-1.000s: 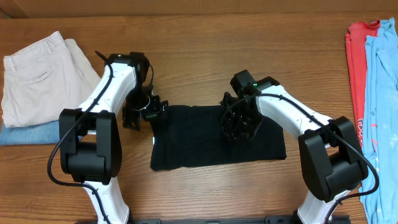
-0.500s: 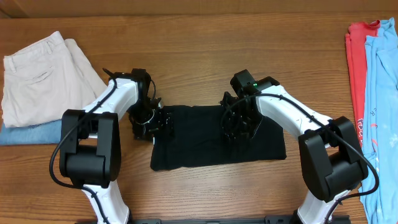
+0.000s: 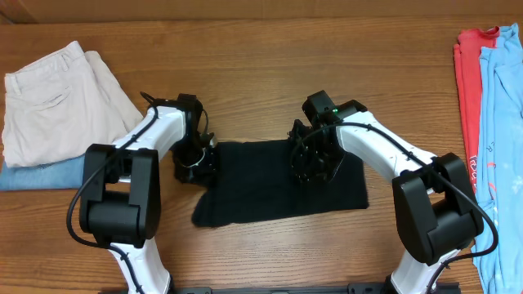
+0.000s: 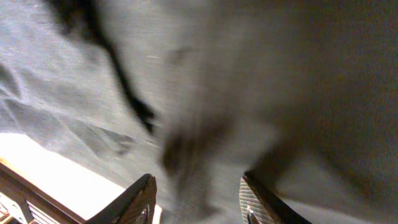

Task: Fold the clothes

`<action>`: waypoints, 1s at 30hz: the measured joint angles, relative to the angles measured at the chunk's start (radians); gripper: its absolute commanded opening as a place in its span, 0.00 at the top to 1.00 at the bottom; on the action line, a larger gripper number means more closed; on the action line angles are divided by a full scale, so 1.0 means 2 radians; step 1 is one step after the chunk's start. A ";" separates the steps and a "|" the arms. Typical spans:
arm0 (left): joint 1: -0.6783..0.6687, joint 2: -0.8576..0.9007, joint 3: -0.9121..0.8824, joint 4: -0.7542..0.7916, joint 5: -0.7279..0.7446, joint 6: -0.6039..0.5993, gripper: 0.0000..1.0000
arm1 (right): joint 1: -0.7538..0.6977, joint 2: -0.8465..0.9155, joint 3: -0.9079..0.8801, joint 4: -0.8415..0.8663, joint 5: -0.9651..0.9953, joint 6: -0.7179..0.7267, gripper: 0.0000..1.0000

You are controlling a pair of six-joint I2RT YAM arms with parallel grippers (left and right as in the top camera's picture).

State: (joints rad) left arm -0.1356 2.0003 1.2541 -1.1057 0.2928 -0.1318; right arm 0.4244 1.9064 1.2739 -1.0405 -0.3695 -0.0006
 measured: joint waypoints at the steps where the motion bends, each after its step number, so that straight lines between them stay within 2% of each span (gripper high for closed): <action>1: 0.006 0.000 0.005 -0.011 -0.015 -0.001 0.96 | 0.000 0.000 0.004 -0.002 0.002 0.000 0.48; 4: 0.029 0.000 0.034 -0.039 -0.050 -0.002 0.96 | 0.000 0.000 0.038 -0.018 0.006 -0.001 0.45; 11: 0.094 0.000 0.150 -0.101 -0.108 -0.004 0.94 | -0.008 0.000 0.154 -0.064 0.027 0.002 0.45; 19: 0.141 0.000 0.258 -0.146 -0.173 -0.015 0.93 | -0.065 -0.003 0.175 -0.096 0.057 0.013 0.45; 24: 0.133 0.000 0.308 -0.165 -0.161 -0.026 0.93 | -0.111 -0.003 0.175 -0.107 0.062 0.014 0.45; 30: 0.058 0.000 0.314 -0.191 -0.146 -0.033 0.93 | -0.142 -0.003 0.175 -0.119 0.066 0.014 0.45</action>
State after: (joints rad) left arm -0.0193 1.9999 1.8820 -1.4883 0.0002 -0.1970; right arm 0.1410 1.9007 1.6230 -1.2778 -0.2367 0.0265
